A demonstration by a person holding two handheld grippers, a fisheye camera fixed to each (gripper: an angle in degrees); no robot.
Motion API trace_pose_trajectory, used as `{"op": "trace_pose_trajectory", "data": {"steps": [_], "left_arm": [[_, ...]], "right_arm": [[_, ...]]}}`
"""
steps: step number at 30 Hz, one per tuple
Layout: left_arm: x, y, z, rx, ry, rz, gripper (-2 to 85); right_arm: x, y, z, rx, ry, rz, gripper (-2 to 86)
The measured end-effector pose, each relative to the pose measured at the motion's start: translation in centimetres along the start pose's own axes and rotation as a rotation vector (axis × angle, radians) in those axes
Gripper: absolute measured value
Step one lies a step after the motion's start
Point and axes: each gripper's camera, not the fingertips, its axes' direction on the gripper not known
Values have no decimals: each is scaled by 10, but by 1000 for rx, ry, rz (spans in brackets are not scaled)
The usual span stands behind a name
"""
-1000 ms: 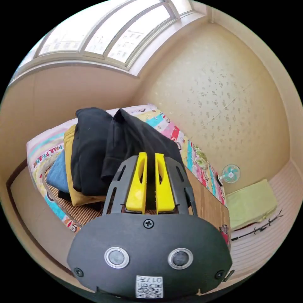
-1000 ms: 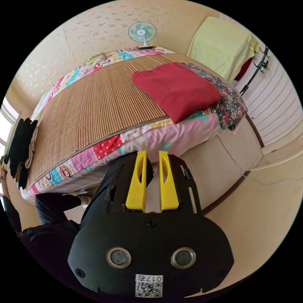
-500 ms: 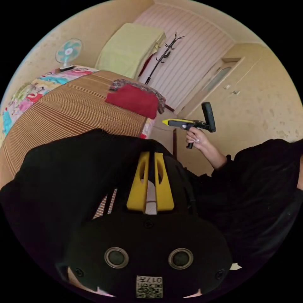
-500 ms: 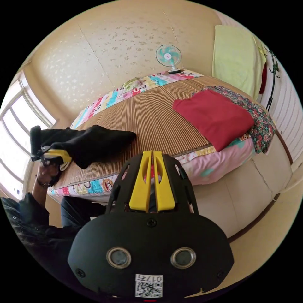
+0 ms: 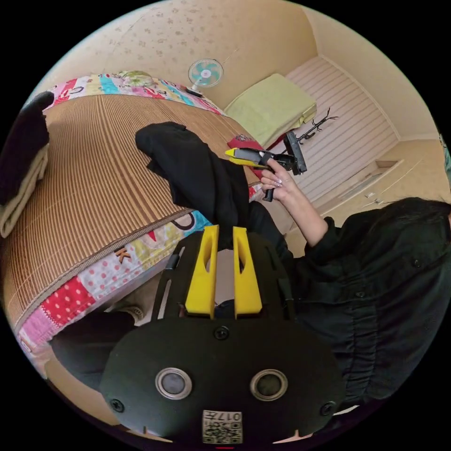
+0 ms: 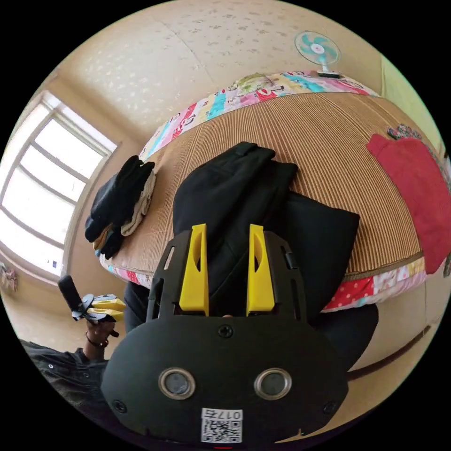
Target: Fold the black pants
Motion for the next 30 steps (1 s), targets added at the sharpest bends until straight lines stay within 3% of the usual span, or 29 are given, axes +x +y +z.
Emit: {"op": "trace_pose_trajectory", "data": {"steps": [5,11,13,16,19,22,23,25,26,27,29,30], "left_arm": [[15,-40,12,36,-16,-6,103],[56,-142,113,-148,-172,146,134],[58,-155,150,-234,-197,166,128],[47,-150,194,-391,-401,128,97],[42,-139,168,-372,-324,111,49],[19,-132,68,-93,5,0,4],[6,-125,10,82,119,-49,-2],[-8,-113,-70,253,197,-91,-6],[-6,-105,-117,369,242,-53,-7],[-4,-86,-176,653,423,35,-7],[-6,-62,-257,1006,710,156,-7],[-1,-54,-303,1093,692,167,-8]], "right_arm": [[40,10,18,22,84,206,133],[10,40,22,26,75,100,134],[15,48,14,74,10,150,124],[16,59,17,57,15,135,91],[7,66,2,31,-20,38,47],[-15,71,-53,152,-211,-21,32],[-28,70,-82,218,-269,-56,27],[-55,69,-134,339,-320,-133,22],[-77,71,-173,431,-347,-214,20],[-101,77,-215,523,-375,-314,18],[-135,91,-277,652,-342,-401,17],[-154,103,-315,732,-322,-441,17]]}}
